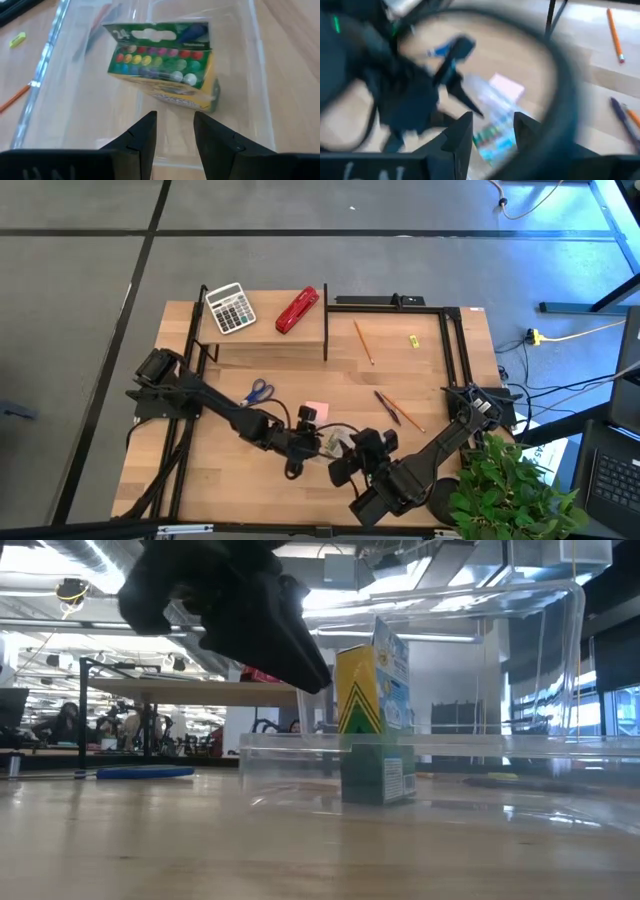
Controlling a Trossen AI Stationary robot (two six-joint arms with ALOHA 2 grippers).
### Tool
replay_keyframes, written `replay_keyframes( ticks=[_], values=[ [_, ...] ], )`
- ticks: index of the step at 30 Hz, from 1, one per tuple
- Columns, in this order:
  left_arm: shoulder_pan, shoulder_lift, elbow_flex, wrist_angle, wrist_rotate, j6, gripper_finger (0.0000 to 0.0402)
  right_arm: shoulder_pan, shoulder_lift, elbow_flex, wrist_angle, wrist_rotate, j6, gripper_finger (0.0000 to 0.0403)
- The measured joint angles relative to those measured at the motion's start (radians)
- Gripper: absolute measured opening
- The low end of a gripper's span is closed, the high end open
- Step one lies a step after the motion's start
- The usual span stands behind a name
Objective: Pack school essentials
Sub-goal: Put the crayon box into the transparent supply box
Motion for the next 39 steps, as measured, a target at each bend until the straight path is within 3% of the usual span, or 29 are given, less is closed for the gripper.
replay_keyframes(
  ticks=[14, 36, 39],
  values=[
    [0.004, 0.0, 0.0, 0.029, 0.04, 0.0, 0.0124, 0.018, 0.0, 0.0, 0.081, -0.25, -0.33, 0.0145],
    [0.008, 0.035, 0.0, 0.184, 0.035, 0.036, 0.0124, 0.029, 0.0, 0.0, 0.106, -0.244, -0.331, 0.0145],
    [0.009, 0.035, 0.0, 0.188, 0.08, 0.036, 0.0124, 0.029, 0.0, 0.0, 0.103, -0.244, -0.331, 0.0145]
  ],
)
